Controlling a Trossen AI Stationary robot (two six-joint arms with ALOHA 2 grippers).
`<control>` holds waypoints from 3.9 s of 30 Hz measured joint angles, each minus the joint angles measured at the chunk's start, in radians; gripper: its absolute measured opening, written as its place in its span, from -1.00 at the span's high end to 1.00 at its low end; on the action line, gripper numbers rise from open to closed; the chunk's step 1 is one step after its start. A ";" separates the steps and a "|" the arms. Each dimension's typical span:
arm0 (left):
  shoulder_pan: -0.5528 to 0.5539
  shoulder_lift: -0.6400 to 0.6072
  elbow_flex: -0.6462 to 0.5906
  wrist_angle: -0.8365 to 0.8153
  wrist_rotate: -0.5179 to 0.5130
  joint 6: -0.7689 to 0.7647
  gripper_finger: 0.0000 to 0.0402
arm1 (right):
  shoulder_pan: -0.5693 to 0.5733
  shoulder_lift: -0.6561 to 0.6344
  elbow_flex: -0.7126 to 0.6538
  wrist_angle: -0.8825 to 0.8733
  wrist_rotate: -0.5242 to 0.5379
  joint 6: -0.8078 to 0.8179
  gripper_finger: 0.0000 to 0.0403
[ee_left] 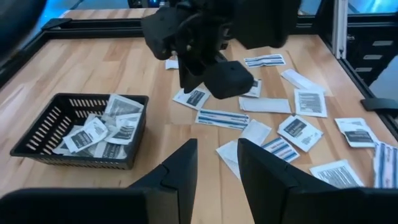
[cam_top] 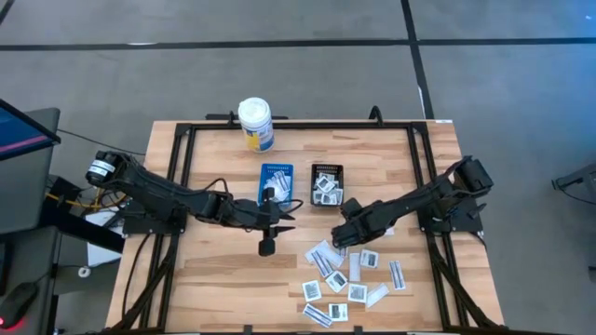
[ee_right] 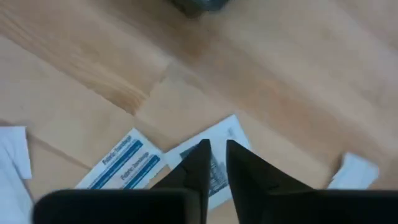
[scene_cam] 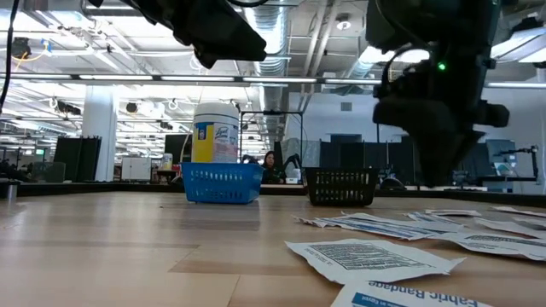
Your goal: Pick & Place First Aid Supplies
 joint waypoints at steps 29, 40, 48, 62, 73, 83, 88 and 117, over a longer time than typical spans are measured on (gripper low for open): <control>-0.043 0.000 0.000 -0.032 -0.001 -0.030 0.42 | -0.103 0.107 -0.051 0.078 -0.192 -0.088 0.50; -0.043 0.000 0.000 -0.034 -0.001 -0.028 0.42 | -0.104 0.091 -0.056 0.085 -0.177 -0.092 0.94; -0.042 0.000 0.000 -0.034 -0.001 -0.028 0.42 | -0.083 0.098 0.116 -0.006 -0.010 -0.200 0.99; -0.042 0.000 0.000 -0.035 -0.001 -0.029 0.42 | -0.073 0.096 0.263 -0.014 0.591 -0.320 0.97; -0.042 0.000 0.000 -0.034 -0.001 -0.031 0.42 | -0.122 0.096 0.181 0.070 0.468 -0.406 0.66; -0.042 0.000 0.000 -0.037 -0.001 -0.031 0.42 | -0.103 0.093 0.224 0.067 0.151 -0.462 0.43; -0.042 0.000 0.000 -0.038 -0.001 -0.031 0.42 | -0.035 0.093 0.225 0.064 -0.043 -0.410 0.40; -0.002 0.000 0.000 -0.026 -0.001 0.013 0.42 | 0.024 0.102 0.024 0.196 -0.097 -0.247 0.32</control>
